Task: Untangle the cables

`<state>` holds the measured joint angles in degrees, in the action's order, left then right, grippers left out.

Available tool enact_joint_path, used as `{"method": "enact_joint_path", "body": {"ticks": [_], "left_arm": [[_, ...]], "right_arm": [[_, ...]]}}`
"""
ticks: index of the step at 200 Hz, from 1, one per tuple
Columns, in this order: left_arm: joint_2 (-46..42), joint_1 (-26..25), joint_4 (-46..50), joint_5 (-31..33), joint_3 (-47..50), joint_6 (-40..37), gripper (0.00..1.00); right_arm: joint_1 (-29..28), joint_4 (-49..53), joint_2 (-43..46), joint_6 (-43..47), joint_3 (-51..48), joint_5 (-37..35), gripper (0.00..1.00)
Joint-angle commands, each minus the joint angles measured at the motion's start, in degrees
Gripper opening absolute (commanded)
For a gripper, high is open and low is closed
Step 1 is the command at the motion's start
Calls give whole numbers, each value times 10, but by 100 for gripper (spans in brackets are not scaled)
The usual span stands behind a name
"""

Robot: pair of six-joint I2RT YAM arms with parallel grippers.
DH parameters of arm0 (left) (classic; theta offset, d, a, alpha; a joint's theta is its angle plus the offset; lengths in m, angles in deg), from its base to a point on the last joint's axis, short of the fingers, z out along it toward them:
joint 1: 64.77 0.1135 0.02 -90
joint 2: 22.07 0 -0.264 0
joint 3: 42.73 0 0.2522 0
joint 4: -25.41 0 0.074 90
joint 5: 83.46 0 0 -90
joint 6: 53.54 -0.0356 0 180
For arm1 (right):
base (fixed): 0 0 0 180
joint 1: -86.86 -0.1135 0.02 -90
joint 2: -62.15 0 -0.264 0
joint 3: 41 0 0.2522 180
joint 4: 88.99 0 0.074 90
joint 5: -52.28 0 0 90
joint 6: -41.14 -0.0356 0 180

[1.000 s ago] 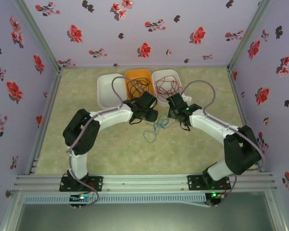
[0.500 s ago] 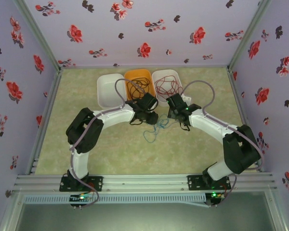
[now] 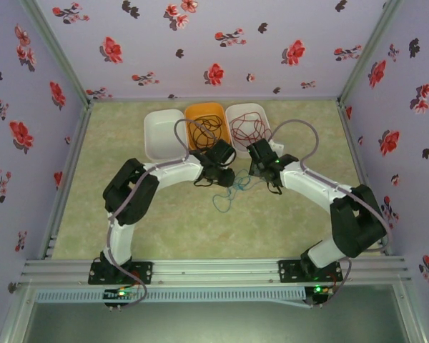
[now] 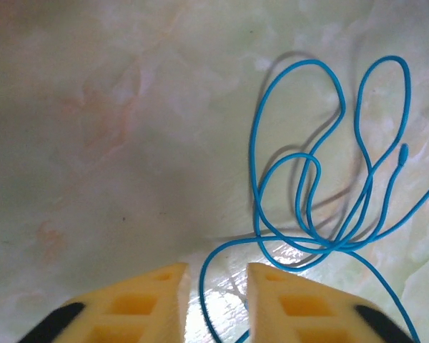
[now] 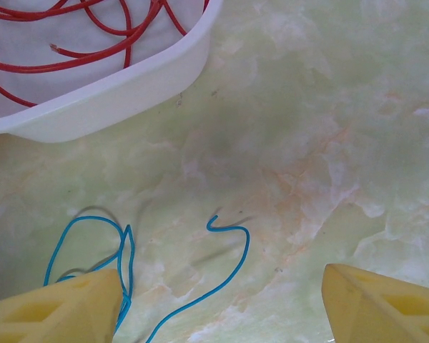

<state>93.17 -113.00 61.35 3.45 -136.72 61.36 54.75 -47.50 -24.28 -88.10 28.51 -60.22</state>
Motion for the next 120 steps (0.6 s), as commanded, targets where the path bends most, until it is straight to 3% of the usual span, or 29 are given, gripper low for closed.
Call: {"method": "enact_joint_path", "body": {"ticks": [1,69,120], "left_arm": [[1,-4,14,-6,-17,-11,20],[-51,-4,-1,29,7,-21,3],[-106,-3,-48,55,57,-26,0]], "right_arm": [[4,-4,-11,-8,8,-3,75],[4,-22,-30,-10,14,30,75],[4,-56,-37,-13,6,77,75]]}}
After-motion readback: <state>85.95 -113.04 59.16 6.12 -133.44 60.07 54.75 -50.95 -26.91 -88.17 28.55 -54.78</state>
